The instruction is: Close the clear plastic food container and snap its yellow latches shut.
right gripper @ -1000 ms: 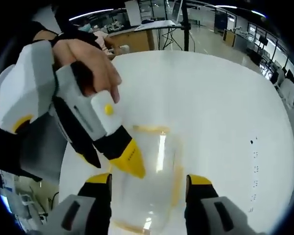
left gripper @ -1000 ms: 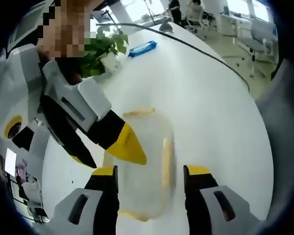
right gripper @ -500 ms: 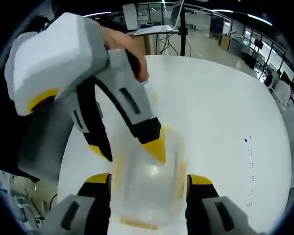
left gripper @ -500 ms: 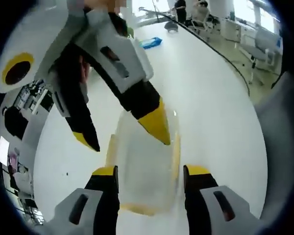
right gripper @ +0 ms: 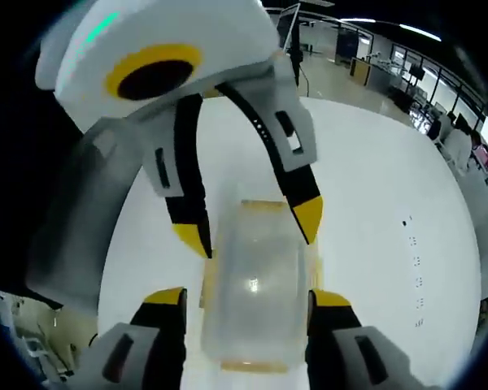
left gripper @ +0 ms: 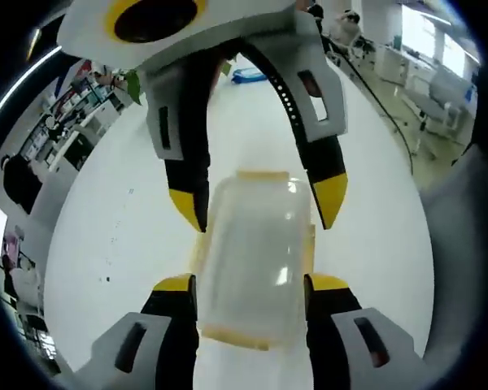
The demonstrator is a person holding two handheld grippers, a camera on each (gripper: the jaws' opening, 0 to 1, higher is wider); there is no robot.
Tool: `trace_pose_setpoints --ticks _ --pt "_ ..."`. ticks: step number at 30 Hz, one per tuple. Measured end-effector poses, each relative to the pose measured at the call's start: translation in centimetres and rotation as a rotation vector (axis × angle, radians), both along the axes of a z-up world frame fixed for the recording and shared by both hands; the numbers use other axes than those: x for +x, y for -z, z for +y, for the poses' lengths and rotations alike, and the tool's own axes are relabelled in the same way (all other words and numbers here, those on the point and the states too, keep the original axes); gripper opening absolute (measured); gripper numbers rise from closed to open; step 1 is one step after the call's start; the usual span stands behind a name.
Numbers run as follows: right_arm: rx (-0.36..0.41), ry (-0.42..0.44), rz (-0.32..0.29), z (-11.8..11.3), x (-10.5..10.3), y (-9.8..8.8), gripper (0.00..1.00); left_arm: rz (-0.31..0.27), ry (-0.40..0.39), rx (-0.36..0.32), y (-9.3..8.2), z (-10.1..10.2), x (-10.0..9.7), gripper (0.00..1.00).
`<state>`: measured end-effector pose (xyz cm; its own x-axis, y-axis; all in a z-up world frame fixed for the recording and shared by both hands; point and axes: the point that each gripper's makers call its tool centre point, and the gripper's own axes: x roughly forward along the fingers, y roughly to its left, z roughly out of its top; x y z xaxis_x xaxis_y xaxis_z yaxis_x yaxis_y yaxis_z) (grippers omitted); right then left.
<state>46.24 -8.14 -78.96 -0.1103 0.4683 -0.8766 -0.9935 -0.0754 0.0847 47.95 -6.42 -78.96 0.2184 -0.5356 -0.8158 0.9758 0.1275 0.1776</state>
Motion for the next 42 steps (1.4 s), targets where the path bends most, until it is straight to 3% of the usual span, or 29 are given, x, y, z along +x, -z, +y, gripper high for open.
trace_pose_setpoints --ticks 6,9,11,14,17,21,23,26,28,30,32,34,37,42 --pt "0.008 0.048 -0.017 -0.3 1.1 -0.4 0.59 0.008 -0.013 0.000 -0.3 -0.1 0.4 0.49" --pt "0.015 0.153 0.010 -0.5 1.6 -0.4 0.61 0.001 -0.040 -0.028 -0.6 -0.3 0.8 0.46" --pt "0.009 0.205 -0.038 -0.9 2.7 -0.4 0.60 0.009 -0.060 -0.029 -0.3 -0.1 0.9 0.46" --pt "0.017 0.255 -0.060 -1.2 3.2 -0.5 0.59 0.019 -0.117 -0.051 -0.2 0.2 1.3 0.42" --pt "0.038 0.302 -0.060 -1.2 3.4 -0.3 0.60 0.023 -0.183 -0.057 -0.1 0.6 1.6 0.46" --pt "-0.030 0.374 -0.074 -2.3 3.4 0.9 0.61 0.046 -0.290 -0.079 -0.1 0.9 2.2 0.42" --pt "-0.007 0.444 -0.083 -2.0 3.8 0.9 0.60 0.011 -0.287 -0.039 0.0 1.2 2.5 0.43" --pt "0.052 0.498 -0.067 -1.3 3.8 0.7 0.61 0.039 -0.389 -0.050 0.3 1.7 2.9 0.42" --pt "0.059 0.536 -0.047 -1.1 3.5 0.9 0.61 0.012 -0.420 -0.047 0.1 2.1 3.3 0.42" --pt "0.051 0.552 -0.082 -1.3 3.6 1.1 0.59 -0.028 -0.480 -0.064 -0.4 2.5 4.2 0.41" --pt "0.085 0.665 -0.077 -1.5 4.1 0.7 0.59 -0.028 -0.542 -0.112 -0.9 2.7 4.8 0.40" --pt "0.115 0.728 -0.047 -1.5 4.1 0.3 0.61 -0.048 -0.571 -0.109 -1.2 3.2 5.1 0.40" --pt "0.133 0.831 -0.077 -2.6 4.9 -0.3 0.58 -0.050 -0.637 -0.120 -1.4 4.0 5.3 0.38" --pt "0.144 0.897 -0.064 -2.9 4.9 -0.3 0.59 -0.047 -0.641 -0.140 -2.0 3.6 5.3 0.37"
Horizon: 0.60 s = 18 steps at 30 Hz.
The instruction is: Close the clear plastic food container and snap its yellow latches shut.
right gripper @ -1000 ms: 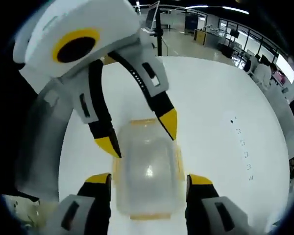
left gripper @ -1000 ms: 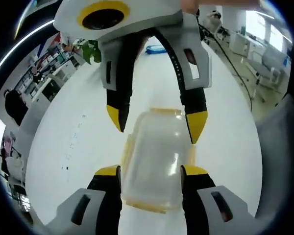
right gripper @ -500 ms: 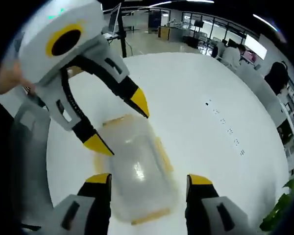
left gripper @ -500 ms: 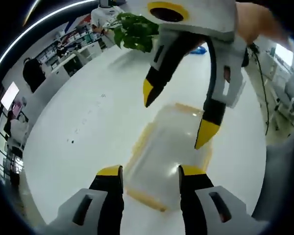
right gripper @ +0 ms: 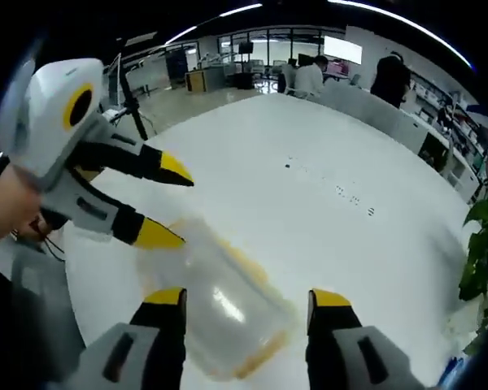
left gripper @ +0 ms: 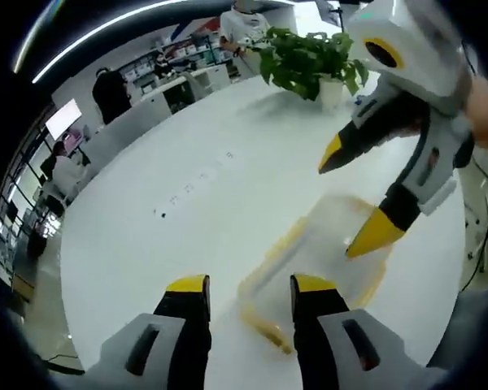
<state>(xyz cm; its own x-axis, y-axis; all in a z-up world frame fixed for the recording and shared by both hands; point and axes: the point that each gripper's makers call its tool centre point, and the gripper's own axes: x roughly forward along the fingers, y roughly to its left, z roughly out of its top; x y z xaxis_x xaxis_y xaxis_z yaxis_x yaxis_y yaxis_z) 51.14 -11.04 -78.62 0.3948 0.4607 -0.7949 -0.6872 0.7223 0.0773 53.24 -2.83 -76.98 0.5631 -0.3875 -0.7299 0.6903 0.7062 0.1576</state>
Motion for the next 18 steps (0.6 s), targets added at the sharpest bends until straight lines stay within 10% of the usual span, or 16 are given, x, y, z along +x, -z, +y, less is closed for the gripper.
trace_pose_setpoints --ticks 6,18 --pt "0.015 0.072 -0.037 -0.4 0.2 0.1 0.63 0.049 -0.022 -0.001 1.2 0.3 -0.9 0.37" --pt "0.217 0.227 -0.074 -2.2 -1.1 1.3 0.63 0.056 -0.135 -0.213 1.9 2.4 -1.4 0.41"
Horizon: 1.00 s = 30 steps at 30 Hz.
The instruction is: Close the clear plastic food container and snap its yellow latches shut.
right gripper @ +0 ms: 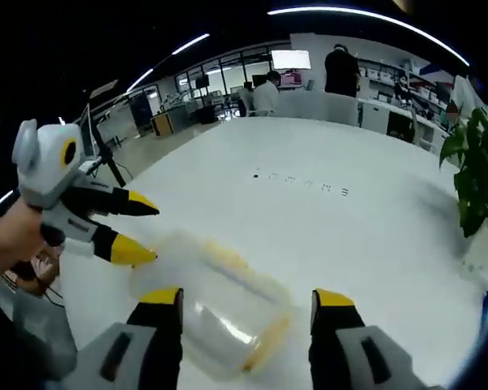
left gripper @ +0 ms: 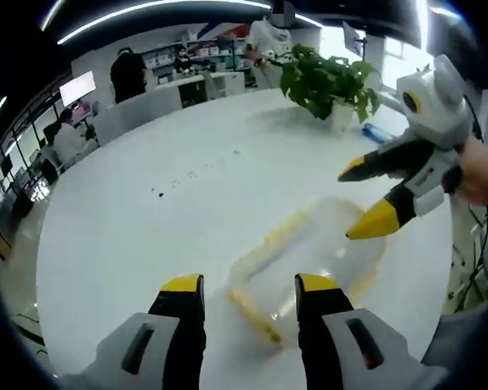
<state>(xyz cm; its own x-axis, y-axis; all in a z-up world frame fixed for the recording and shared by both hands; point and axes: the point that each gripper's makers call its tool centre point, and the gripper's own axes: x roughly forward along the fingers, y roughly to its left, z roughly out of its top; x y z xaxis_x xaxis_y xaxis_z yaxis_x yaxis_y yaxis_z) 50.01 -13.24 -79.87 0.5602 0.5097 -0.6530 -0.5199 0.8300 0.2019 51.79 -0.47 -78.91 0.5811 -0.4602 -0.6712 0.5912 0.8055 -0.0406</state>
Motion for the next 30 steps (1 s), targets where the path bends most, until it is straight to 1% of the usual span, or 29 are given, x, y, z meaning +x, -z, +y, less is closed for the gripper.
trace_pose_setpoints --ticks 1,3,5,6,7,8,10,12,14,15,16,17,18,20,21,22,23,25,26,27,28,30 --pt "0.020 0.014 0.002 -0.1 -0.3 0.2 0.64 -0.008 -0.035 -0.048 -0.1 0.1 -0.1 0.41" --pt "0.056 0.031 -0.002 -0.1 -0.7 0.5 0.64 -0.007 -0.095 -0.116 -0.2 0.3 -0.2 0.42" --pt "0.137 0.075 0.020 0.1 -0.9 0.7 0.64 0.009 -0.120 -0.187 -0.1 0.1 -0.6 0.44" --pt "0.161 0.096 0.032 0.1 -1.0 0.8 0.64 0.005 -0.129 -0.190 -0.1 0.3 -0.7 0.43" --pt "0.184 0.117 0.045 0.0 -1.2 0.9 0.64 0.005 -0.122 -0.185 0.1 0.4 -0.9 0.43" --pt "0.186 0.117 0.046 -0.1 -1.2 1.0 0.64 0.007 -0.120 -0.180 0.3 0.3 -1.0 0.42" --pt "0.168 0.112 0.045 0.0 -1.3 1.2 0.64 0.018 -0.119 -0.166 0.7 0.5 -1.2 0.43" --pt "0.120 0.068 0.043 0.0 -1.4 1.5 0.64 0.026 -0.119 -0.162 0.8 0.5 -1.2 0.43" --pt "0.130 0.089 0.043 0.0 -1.3 1.5 0.63 0.033 -0.135 -0.161 1.0 0.6 -1.2 0.42" --pt "0.151 0.108 0.052 0.0 -1.2 1.5 0.62 0.038 -0.139 -0.164 1.2 0.5 -1.3 0.42" --pt "0.160 0.112 0.058 0.2 -1.3 1.6 0.62 0.054 -0.138 -0.158 1.7 0.3 -1.6 0.41" --pt "0.153 0.110 0.061 0.4 -1.4 1.8 0.63 0.068 -0.136 -0.150 2.1 0.2 -1.9 0.42" --pt "0.127 0.105 0.052 0.5 -1.6 2.1 0.63 0.074 -0.143 -0.150 2.3 0.1 -2.0 0.42" --pt "0.110 0.108 0.042 0.7 -1.6 2.3 0.63 0.072 -0.169 -0.176 2.3 -0.1 -2.1 0.42" --pt "0.107 0.118 0.042 0.8 -1.7 2.4 0.63 0.075 -0.177 -0.202 2.3 -0.6 -2.2 0.39" --pt "0.109 0.121 0.044 0.9 -1.8 2.5 0.63 0.084 -0.164 -0.224 2.2 -1.1 -2.3 0.38" --pt "0.110 0.121 0.049 1.2 -1.9 2.8 0.63 0.073 -0.168 -0.209 2.3 -1.2 -2.2 0.40" --pt "0.110 0.138 0.035 1.3 -1.8 2.7 0.65 0.076 -0.165 -0.207 2.4 -1.3 -2.2 0.43" --pt "0.106 0.138 0.033 1.4 -1.8 2.6 0.65 0.080 -0.174 -0.209 2.4 -1.2 -2.2 0.43" --pt "0.106 0.143 0.034 1.3 -1.7 2.6 0.65 0.088 -0.198 -0.220 2.4 -1.2 -2.1 0.42" --pt "0.107 0.145 0.033 1.3 -1.7 2.6 0.65 0.083 -0.218 -0.224 2.4 -1.0 -1.9 0.40" --pt "0.114 0.148 0.025 1.3 -1.7 2.7 0.65 0.085 -0.216 -0.230 2.4 -1.0 -2.0 0.39"
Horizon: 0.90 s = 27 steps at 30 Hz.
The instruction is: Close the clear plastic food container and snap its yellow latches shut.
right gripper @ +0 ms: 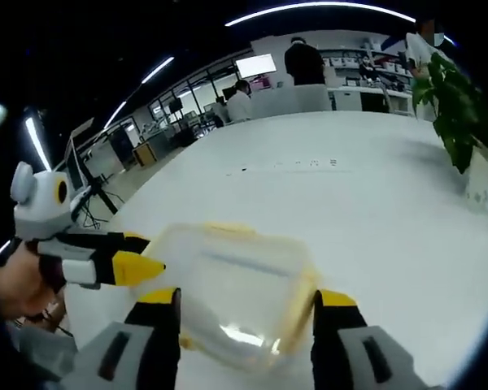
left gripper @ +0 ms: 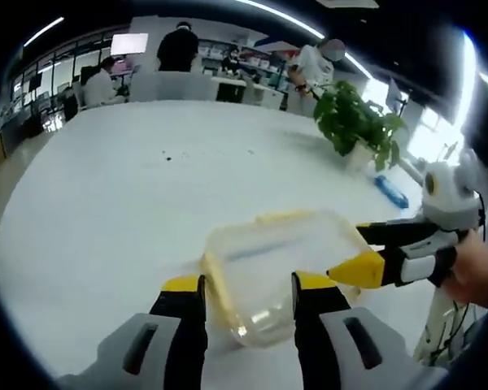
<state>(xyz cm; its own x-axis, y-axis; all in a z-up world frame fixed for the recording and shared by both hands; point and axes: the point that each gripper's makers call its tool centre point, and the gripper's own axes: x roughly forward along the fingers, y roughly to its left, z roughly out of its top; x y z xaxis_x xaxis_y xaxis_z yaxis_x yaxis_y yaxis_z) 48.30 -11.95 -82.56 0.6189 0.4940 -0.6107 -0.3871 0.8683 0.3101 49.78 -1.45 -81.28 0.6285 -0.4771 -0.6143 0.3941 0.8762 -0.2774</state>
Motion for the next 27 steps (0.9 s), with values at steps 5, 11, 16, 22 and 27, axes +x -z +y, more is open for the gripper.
trace_pose_setpoints --ticks 5,11,16,22,27 --pt "0.111 0.121 -0.002 0.7 0.3 -0.1 0.63 0.009 -0.019 -0.013 0.0 -0.3 -0.1 0.37" --pt "0.026 0.048 -0.025 0.9 -0.1 0.3 0.64 0.016 -0.027 -0.025 0.2 -0.3 -0.6 0.37" --pt "0.029 0.037 -0.010 1.4 -0.1 0.2 0.62 0.034 -0.028 -0.132 1.1 -1.1 -1.4 0.51" --pt "0.033 0.056 -0.045 1.3 -0.5 0.1 0.63 0.050 -0.043 -0.140 0.9 -1.1 -1.9 0.52" --pt "0.032 0.063 -0.054 1.4 -0.4 0.1 0.63 0.056 -0.043 -0.129 1.2 -0.6 -2.1 0.51"
